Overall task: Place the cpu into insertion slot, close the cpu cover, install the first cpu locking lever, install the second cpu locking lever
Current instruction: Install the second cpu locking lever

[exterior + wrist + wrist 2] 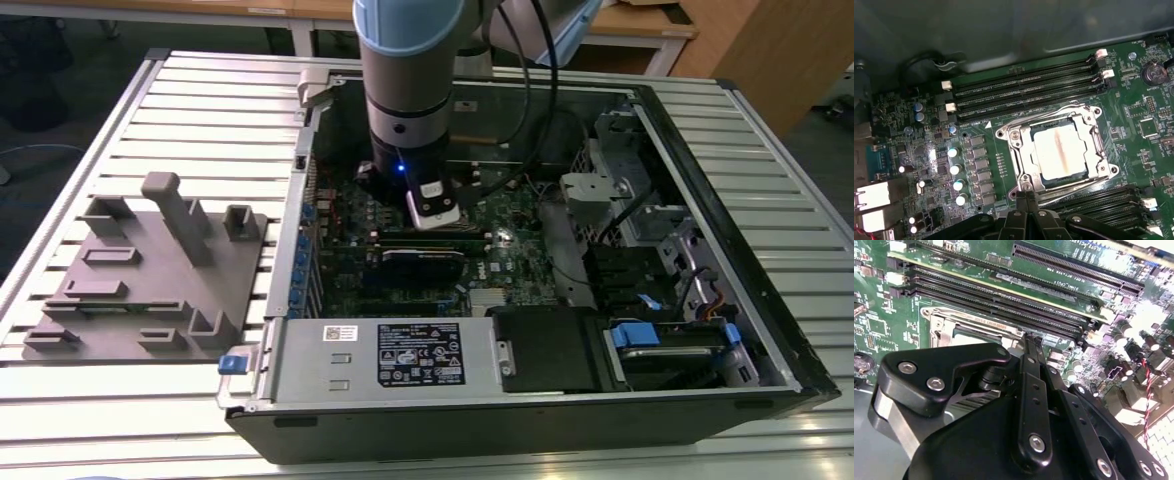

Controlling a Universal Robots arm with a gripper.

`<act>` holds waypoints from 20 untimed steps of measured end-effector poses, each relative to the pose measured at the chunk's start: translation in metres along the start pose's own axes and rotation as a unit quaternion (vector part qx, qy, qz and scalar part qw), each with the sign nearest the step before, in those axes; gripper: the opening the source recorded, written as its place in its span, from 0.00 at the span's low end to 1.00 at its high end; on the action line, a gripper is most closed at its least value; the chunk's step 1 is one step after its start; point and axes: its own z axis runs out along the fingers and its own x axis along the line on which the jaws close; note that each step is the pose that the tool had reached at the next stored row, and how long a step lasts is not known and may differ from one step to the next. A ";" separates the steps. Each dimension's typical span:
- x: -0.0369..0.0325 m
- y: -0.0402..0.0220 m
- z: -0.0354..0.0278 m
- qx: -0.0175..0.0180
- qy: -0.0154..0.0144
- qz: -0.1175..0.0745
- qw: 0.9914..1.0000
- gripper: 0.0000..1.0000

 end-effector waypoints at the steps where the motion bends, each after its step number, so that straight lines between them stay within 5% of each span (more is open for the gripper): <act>1: 0.0001 -0.0004 0.0004 0.000 0.000 0.000 1.000 0.10; 8: -0.0016 -0.0074 -0.0007 -0.007 0.002 0.000 1.000 0.10; 12: -0.0014 -0.0082 0.0006 -0.023 0.006 0.001 1.000 0.10; 17: -0.0012 -0.0095 0.0056 -0.028 0.007 0.002 1.000 0.10; 20: -0.0009 -0.0098 0.0071 -0.035 0.009 0.002 0.999 0.10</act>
